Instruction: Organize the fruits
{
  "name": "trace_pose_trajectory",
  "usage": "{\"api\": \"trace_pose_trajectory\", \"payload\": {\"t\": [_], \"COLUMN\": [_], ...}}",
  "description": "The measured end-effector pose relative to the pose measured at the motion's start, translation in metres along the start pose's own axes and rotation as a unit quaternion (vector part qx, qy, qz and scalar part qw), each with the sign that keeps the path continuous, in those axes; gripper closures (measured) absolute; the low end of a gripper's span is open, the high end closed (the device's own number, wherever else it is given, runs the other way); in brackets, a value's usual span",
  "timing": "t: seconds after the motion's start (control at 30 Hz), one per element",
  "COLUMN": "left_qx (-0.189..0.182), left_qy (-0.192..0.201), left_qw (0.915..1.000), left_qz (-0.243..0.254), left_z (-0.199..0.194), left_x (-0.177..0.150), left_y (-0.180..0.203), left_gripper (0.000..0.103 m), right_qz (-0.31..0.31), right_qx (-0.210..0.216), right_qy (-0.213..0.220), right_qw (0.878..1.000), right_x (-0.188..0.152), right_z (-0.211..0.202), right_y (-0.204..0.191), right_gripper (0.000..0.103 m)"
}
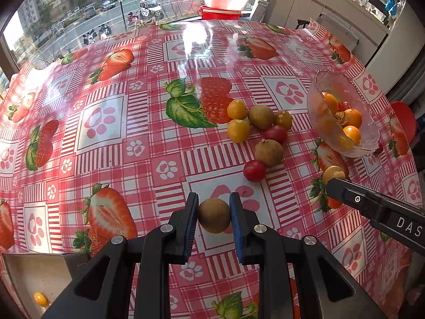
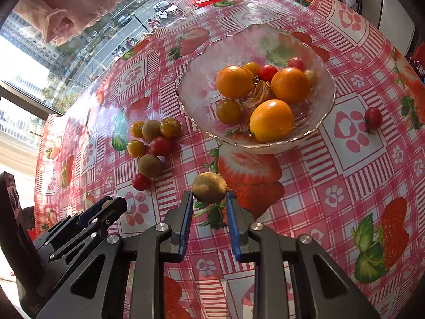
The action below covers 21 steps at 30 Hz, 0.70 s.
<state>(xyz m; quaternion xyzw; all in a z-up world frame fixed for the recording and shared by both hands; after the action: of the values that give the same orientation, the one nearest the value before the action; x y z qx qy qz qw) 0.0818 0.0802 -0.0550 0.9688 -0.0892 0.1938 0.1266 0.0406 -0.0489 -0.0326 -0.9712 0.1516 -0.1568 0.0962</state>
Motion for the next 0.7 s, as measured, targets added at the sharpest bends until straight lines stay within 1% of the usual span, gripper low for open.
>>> {"api": "trace_pose_trajectory", "payload": {"t": [0.37,0.47,0.53,0.57,0.6,0.67,0.7], "left_qx": [-0.011,-0.009,-0.007,-0.007,-0.005,-0.003,-0.002], "left_qy": [0.007,0.001,-0.004,-0.005,-0.004,-0.004,-0.005], "left_qw": [0.9997,0.9995,0.9994,0.9994,0.9995,0.9995,0.9995], "left_qz": [-0.022,-0.030,-0.032,-0.032,-0.032,-0.031,-0.032], "left_z": [-0.046,-0.048,-0.044,-0.043,-0.042,-0.039,-0.037], "left_x": [-0.042,-0.054,-0.059,-0.060,-0.061,-0.062,-0.062], "left_y": [0.001,-0.005,-0.009,-0.011,-0.012,-0.014,-0.016], "left_gripper": [0.078,0.078,0.078,0.078,0.078,0.078,0.078], "right_qz": [-0.080,-0.095,-0.100,-0.107,-0.115,-0.130,-0.135], "right_qx": [0.003,-0.001,0.009,0.007,0.000,-0.003,-0.006], "right_qy": [-0.022,-0.027,-0.031,-0.033,-0.029,-0.029,-0.029], "right_qw": [0.997,0.995,0.994,0.994,0.993,0.991,0.990], "right_x": [-0.046,-0.054,-0.053,-0.052,-0.050,-0.049,-0.047], "right_z": [-0.024,-0.021,-0.015,-0.012,-0.009,-0.001,0.004], "right_y": [-0.022,-0.027,-0.032,-0.035,-0.038,-0.045,-0.048], "right_gripper": [0.076,0.076,0.074,0.070,0.062,0.056,0.056]}}
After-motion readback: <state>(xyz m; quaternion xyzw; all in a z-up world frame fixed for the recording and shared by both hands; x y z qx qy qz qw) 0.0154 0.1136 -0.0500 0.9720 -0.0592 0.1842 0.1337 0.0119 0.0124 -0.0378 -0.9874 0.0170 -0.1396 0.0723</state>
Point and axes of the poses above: each gripper's, at about its wrist camera, not at the fingertips, and z roughly the way its jaws point, y to its right, x to its top, the point moved 9 cm from there along z, roughly the way its jaws point, and after that the axes turned 7 degrees about -x, right-handed, at the moved point
